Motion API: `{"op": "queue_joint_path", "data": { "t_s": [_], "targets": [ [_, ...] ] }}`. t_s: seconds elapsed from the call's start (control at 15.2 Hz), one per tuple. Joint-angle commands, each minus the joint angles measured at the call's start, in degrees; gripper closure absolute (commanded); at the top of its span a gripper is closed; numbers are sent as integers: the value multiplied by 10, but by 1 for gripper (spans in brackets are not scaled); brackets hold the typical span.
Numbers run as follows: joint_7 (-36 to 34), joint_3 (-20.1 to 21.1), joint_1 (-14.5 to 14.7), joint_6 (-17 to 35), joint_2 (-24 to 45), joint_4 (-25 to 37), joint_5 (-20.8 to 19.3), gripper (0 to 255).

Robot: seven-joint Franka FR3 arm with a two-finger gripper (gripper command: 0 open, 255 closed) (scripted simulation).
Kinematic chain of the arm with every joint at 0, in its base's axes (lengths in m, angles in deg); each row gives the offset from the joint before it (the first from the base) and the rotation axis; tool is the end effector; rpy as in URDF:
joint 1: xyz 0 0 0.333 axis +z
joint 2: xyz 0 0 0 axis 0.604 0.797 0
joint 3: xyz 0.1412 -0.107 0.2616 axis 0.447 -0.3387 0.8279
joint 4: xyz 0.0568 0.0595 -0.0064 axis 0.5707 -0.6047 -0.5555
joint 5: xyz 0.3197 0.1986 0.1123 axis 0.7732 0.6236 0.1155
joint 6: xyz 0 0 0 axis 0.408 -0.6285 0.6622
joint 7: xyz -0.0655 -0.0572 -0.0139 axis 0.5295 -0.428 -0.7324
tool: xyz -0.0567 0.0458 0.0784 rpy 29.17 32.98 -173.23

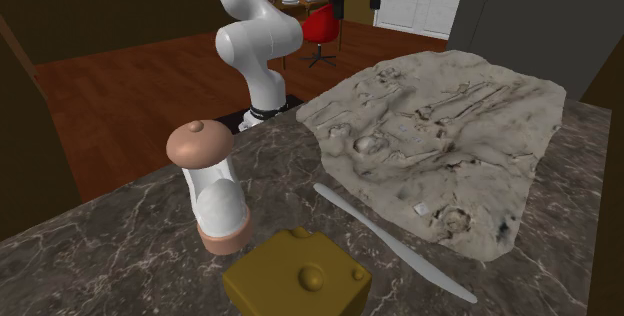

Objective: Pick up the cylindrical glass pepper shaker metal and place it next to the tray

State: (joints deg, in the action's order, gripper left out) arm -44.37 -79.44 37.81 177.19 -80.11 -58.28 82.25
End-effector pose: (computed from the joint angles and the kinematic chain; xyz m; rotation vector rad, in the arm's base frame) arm 0.3024 0.0340 0.5963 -3.0607 0.0575 -0.0321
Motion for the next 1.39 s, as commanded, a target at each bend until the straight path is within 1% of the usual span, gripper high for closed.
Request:
{"op": "queue_joint_path", "data": {
  "t_s": [0.0,0.4,0.73,1.06,1.32],
  "targets": [
    [0,0,0,0,0,0,0,0],
    [72,-61,-28,40,41,5,-54,0],
    [129,-111,-48,76,91,27,-90,0],
    [185,-160,-63,111,152,63,-114,0],
    [231,-198,-72,137,208,104,-124,0]
  ]
}}
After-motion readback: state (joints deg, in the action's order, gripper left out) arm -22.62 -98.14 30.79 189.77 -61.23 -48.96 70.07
